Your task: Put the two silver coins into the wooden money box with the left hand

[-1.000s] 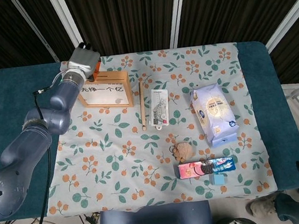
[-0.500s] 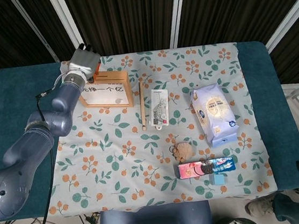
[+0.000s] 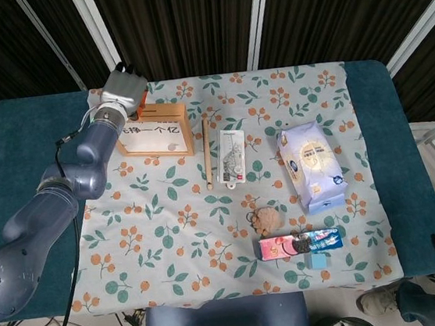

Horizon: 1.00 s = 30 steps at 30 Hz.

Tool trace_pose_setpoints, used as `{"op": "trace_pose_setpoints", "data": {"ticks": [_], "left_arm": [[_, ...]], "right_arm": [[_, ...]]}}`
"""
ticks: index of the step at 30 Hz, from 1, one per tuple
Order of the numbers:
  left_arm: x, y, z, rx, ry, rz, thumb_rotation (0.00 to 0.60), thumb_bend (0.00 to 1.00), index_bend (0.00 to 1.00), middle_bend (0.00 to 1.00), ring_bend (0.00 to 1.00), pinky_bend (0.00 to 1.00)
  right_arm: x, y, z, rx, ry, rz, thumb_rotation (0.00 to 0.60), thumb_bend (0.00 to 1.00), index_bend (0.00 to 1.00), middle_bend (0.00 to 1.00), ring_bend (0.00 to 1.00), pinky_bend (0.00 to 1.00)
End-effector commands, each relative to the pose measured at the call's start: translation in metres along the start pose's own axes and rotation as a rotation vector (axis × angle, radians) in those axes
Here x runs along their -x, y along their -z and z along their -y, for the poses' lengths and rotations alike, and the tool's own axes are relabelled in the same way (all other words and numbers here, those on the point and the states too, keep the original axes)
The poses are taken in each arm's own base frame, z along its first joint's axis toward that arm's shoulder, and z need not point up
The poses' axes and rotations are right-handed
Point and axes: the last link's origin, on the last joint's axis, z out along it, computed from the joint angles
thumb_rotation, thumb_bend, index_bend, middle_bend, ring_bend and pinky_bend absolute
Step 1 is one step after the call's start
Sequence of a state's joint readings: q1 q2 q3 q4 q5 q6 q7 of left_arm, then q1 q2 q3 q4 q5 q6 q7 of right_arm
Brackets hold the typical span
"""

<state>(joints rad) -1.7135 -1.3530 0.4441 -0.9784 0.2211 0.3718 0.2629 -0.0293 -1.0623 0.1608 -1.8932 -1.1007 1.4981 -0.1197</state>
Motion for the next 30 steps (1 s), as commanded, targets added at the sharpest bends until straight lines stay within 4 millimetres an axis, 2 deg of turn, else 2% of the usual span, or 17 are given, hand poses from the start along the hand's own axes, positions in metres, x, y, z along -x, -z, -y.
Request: {"op": "trace_pose_setpoints", "data": {"ticks": [1, 30], "left_arm": [[0.0, 0.0002, 0.0004, -0.002, -0.002, -0.003, 0.6, 0.56, 0.53, 0.17, 0.0, 0.0], [0.0023, 0.0016, -0.0025, 0.0, -0.028, -0.018, 0.6, 0.51, 0.54, 0.17, 0.0, 0.0]], "right_arm": [[0.0, 0.0, 0.0, 0.0, 0.0, 0.0, 0.6, 0.37, 0.16, 0.05, 0.0, 0.0], [-0.0002, 0.0, 0.0003, 0.0, -0.003, 0.001, 0.6, 0.37, 0.16, 0.05, 0.0, 0.0]]}}
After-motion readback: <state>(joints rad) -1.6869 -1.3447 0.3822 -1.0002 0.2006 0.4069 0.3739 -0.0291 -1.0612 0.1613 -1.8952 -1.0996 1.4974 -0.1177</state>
